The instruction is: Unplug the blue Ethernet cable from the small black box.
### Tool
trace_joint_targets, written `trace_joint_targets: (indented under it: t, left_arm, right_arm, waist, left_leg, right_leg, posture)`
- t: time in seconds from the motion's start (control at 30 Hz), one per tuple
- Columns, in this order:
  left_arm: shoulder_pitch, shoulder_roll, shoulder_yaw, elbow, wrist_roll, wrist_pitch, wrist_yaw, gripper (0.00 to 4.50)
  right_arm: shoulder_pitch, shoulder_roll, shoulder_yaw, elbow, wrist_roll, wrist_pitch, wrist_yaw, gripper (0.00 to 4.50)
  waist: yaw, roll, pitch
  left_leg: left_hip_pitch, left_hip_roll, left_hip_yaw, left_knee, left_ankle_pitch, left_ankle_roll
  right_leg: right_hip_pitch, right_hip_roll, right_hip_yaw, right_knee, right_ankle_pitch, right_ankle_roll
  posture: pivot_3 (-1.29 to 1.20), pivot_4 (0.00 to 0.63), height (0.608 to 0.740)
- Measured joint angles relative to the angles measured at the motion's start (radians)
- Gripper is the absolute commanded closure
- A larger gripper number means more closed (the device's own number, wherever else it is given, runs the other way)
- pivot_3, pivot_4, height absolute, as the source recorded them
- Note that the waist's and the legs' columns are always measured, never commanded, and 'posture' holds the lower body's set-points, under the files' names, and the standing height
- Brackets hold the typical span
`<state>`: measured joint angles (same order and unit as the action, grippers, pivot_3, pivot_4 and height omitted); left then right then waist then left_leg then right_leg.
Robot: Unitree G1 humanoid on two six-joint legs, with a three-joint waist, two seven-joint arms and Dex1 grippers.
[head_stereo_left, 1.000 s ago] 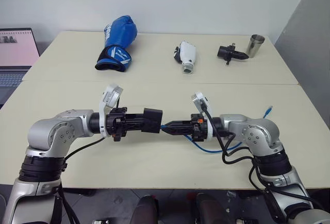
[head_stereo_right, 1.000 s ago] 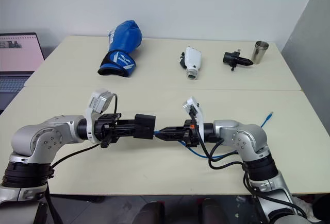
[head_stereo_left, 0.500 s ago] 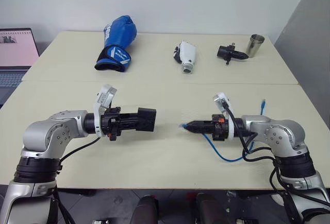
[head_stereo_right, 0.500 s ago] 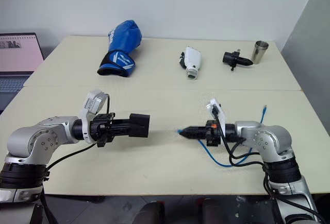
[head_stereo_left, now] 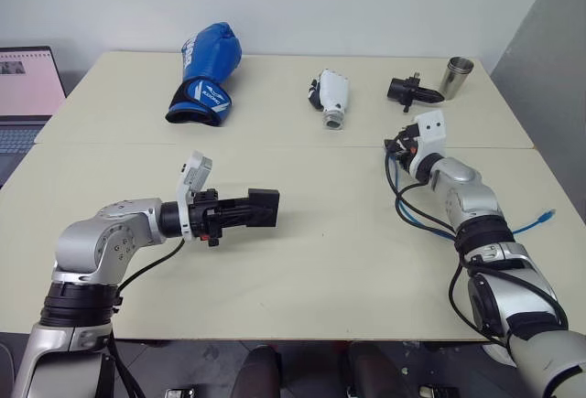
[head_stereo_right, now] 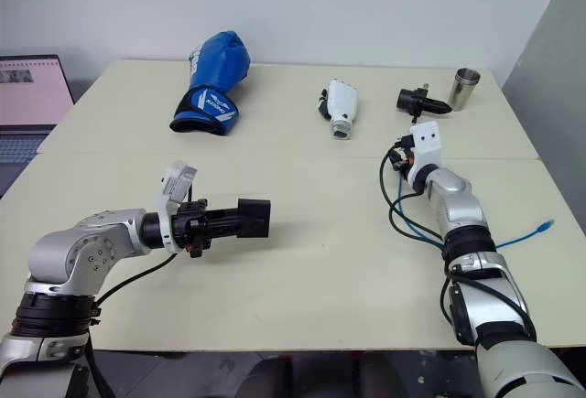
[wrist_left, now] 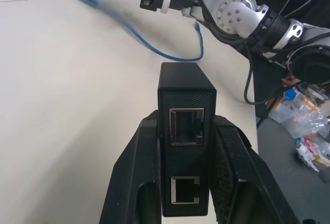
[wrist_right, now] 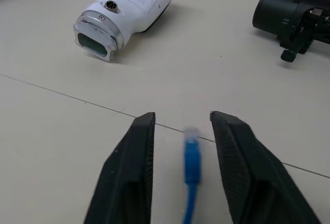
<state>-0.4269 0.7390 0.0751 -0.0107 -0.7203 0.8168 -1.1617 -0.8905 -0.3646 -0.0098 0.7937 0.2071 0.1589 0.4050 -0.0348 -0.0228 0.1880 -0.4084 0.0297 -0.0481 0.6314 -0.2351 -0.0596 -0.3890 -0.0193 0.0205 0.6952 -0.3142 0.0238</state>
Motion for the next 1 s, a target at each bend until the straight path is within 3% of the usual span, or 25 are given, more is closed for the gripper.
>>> trace_joint_targets:
  t: [0.1,0.3,0.43,0.6,0.8,1.0]
  left_arm:
    - [0.005,-0.003,0.0,0.002,0.032,-0.039,0.026,3.7]
    - [-0.004,-0.09,0.017,0.092,0.186,-0.26,0.195,3.7]
    - [-0.037,-0.175,0.06,0.233,0.304,-0.457,0.384,3.7]
    - [-0.048,-0.236,0.108,0.393,0.399,-0.673,0.532,3.7]
    - [-0.063,-0.275,0.131,0.556,0.437,-0.778,0.612,3.7]
    - [-0.084,-0.286,0.142,0.601,0.442,-0.8,0.629,3.7]
  right_arm:
    - [0.012,0.001,-0.009,-0.043,0.009,0.002,0.048,1.36]
    - [0.139,-0.044,0.042,-0.463,0.106,0.106,0.315,0.03]
    - [0.221,-0.071,0.134,-0.721,0.152,0.213,0.446,0.03]
    - [0.264,-0.121,0.263,-0.879,0.144,0.297,0.54,0.03]
    - [0.273,-0.129,0.306,-0.904,0.11,0.311,0.559,0.03]
    - [0.285,-0.133,0.307,-0.904,0.088,0.311,0.57,0.03]
  waist:
    - [0.0,0.0,0.0]
    - [0.005,0.001,0.0]
    - [0.004,0.001,0.0]
    - [0.005,0.001,0.0]
    - [0.005,0.0,0.0]
    - [0.005,0.0,0.0]
  left_leg:
    - [0.0,0.0,0.0,0.0,0.0,0.0]
    - [0.0,0.0,-0.002,0.002,0.0,0.0]
    - [0.0,0.0,-0.003,0.006,0.0,0.0]
    - [-0.001,0.0,-0.004,0.01,0.0,0.001]
    - [-0.003,-0.001,-0.005,0.012,0.0,0.001]
    - [-0.003,-0.001,-0.006,0.013,0.0,0.0]
  right_leg:
    - [0.0,0.0,0.0,0.0,0.0,0.0]
    - [0.001,0.0,-0.002,0.002,0.0,0.0]
    - [0.001,0.0,-0.003,0.003,0.0,0.0]
    - [0.002,0.0,-0.003,0.003,0.0,0.001]
    - [0.002,0.0,-0.005,0.003,0.001,0.002]
    - [0.002,0.0,-0.005,0.004,0.001,0.002]
  posture:
    - [0.0,0.15,0.74]
    - [0.0,0.15,0.74]
    - [0.0,0.15,0.74]
    - [0.0,0.15,0.74]
    - [0.0,0.15,0.74]
    - [0.0,0.15,0.74]
